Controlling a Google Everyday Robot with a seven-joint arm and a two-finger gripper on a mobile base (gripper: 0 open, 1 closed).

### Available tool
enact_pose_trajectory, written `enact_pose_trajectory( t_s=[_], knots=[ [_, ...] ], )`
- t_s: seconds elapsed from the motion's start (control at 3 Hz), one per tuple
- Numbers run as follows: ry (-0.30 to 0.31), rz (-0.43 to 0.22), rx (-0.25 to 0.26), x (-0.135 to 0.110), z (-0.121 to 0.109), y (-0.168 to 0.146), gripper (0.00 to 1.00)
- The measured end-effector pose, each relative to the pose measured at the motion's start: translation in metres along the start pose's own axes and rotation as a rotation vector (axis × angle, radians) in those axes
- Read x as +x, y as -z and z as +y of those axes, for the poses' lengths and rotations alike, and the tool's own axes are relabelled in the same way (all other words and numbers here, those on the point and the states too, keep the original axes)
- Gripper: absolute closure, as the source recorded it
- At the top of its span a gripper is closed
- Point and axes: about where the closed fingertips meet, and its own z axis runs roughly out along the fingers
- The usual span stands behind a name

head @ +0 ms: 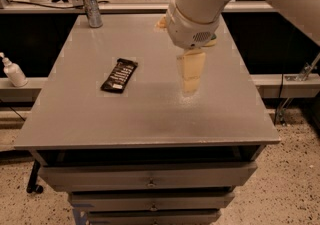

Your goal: Move rxbar chocolate near sponge

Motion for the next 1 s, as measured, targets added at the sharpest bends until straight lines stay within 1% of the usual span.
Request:
enact_pose_trajectory(
  t_s=[0.33, 0.67, 1.0],
  knots=[
    [0.0, 0.0, 0.0, 0.0, 0.0, 0.0, 0.0],
    [-0.019, 0.0, 0.036, 0.006, -0.012, 0.001, 0.0],
    [-0.014, -0.019, 0.059, 0.0, -0.042, -0.009, 0.0]
  ],
)
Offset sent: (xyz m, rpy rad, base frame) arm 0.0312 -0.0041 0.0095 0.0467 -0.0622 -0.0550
